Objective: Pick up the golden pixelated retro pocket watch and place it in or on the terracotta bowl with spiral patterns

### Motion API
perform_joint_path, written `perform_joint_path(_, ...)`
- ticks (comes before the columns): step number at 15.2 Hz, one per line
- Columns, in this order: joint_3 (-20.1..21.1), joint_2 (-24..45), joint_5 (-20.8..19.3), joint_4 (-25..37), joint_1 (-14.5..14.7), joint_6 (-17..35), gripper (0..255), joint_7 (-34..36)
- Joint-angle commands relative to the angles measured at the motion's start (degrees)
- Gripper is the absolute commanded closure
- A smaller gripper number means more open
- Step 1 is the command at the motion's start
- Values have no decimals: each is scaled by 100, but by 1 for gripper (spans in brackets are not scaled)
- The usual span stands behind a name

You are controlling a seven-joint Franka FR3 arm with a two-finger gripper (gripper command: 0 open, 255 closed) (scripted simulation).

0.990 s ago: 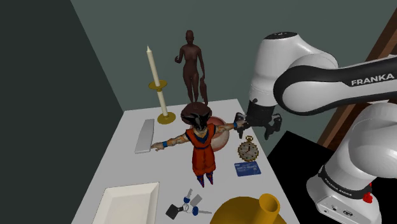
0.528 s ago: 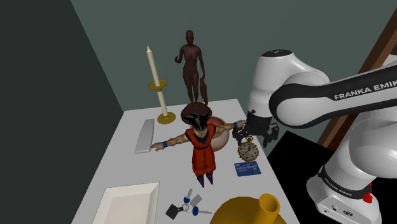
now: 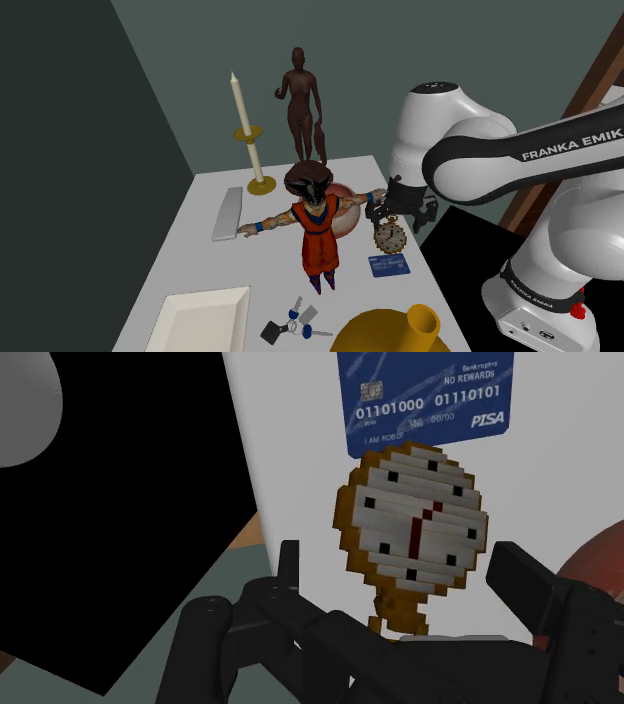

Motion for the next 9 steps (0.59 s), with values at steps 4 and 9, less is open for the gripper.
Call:
perform_joint_path(4,8,9,3,14,3,-2,255,11)
perform_joint_path(9,24,49,10,15,-1,36,255,14)
